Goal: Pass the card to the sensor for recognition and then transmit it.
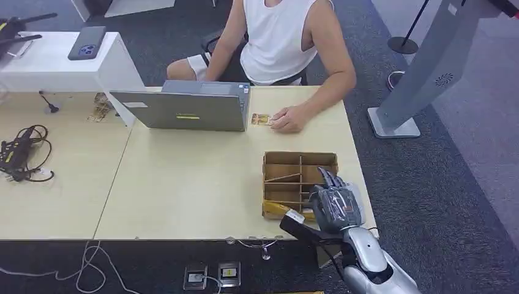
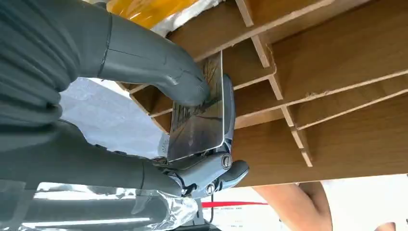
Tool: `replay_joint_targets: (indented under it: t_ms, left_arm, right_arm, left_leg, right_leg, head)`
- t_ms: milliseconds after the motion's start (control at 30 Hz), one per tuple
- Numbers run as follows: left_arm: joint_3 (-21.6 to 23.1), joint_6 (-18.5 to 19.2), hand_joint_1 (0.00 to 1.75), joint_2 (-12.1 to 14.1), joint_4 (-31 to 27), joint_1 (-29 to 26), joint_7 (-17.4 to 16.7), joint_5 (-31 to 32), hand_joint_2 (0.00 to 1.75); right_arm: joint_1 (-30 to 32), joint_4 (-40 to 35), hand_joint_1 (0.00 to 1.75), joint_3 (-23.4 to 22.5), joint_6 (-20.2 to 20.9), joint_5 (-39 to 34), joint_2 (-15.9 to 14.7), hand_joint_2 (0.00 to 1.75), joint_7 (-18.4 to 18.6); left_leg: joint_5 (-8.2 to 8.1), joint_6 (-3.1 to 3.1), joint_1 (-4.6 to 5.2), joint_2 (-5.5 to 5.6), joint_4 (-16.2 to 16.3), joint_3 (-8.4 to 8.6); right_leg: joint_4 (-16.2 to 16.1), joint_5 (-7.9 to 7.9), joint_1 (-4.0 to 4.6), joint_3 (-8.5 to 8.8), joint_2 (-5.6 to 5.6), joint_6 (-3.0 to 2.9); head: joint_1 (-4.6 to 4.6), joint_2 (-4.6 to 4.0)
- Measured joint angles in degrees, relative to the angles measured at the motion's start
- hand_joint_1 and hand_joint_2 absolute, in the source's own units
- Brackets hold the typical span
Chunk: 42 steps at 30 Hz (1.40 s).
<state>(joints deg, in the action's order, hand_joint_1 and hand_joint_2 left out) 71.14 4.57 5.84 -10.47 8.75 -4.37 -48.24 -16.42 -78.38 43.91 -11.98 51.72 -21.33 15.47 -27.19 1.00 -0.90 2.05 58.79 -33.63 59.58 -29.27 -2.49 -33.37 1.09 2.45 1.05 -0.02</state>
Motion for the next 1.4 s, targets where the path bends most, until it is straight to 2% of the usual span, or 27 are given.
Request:
replay_joint_targets:
  t_ms: [367, 567, 667, 867, 1133, 1400]
  left_arm:
    - [0.0, 0.0, 0.0, 0.0, 0.0, 0.0, 0.2, 0.1, 1.75]
    - [0.0, 0.0, 0.0, 0.0, 0.0, 0.0, 0.7, 0.9, 1.75]
    - [0.0, 0.0, 0.0, 0.0, 0.0, 0.0, 0.9, 1.1, 1.75]
    - [0.0, 0.0, 0.0, -0.1, 0.0, 0.0, 1.4, 1.7, 1.75]
    - [0.0, 0.0, 0.0, -0.1, 0.0, 0.0, 1.9, 1.9, 1.75]
    - [0.2, 0.0, 0.0, -0.1, 0.0, 0.3, 1.9, 3.2, 1.75]
  right_arm:
    - [0.0, 0.5, 1.75, -0.1, -3.3, -1.2, 0.0, 1.75, 0.0]
    - [-1.4, 0.1, 1.75, -0.9, -7.2, 1.7, 0.0, 1.75, 0.7]
    - [-3.3, -1.7, 1.75, -2.3, -7.5, 2.5, -0.2, 1.75, 1.3]
    - [-11.0, -7.5, 1.75, -5.7, -5.9, 2.1, -1.2, 1.75, 2.3]
    - [-13.1, -10.8, 1.75, -7.3, -5.3, 1.8, -1.9, 1.75, 2.5]
    - [-21.0, -10.6, 1.75, -6.6, 3.7, -0.5, -2.4, 1.75, 1.7]
  left_leg:
    - [0.0, 0.0, 0.0, 0.0, 0.0, 0.0]
    - [0.0, 0.0, 0.0, -0.01, 0.0, 0.01]
    - [0.02, 0.0, 0.0, -0.02, 0.0, 0.01]
    - [0.04, -0.03, 0.01, -0.08, 0.0, 0.04]
    - [0.03, -0.02, 0.01, -0.08, 0.0, 0.03]
    - [0.05, -0.03, 0.01, -0.07, 0.0, -0.02]
  right_leg:
    - [0.0, 0.0, 0.0, 0.0, 0.0, 0.0]
    - [0.0, 0.02, 0.0, 0.0, 0.01, 0.01]
    - [0.0, 0.06, 0.0, 0.0, 0.02, -0.01]
    - [0.0, 0.07, -0.01, 0.0, 0.05, -0.01]
    - [0.0, 0.06, 0.0, -0.01, 0.04, -0.02]
    - [0.0, 0.07, 0.0, 0.01, 0.02, -0.02]
  head:
    - [0.0, 0.0]
    - [0.0, 0.0]
    - [0.0, 0.0]
    - [0.02, 0.0]
    - [-0.02, 0.0]
    - [0.02, 0.0]
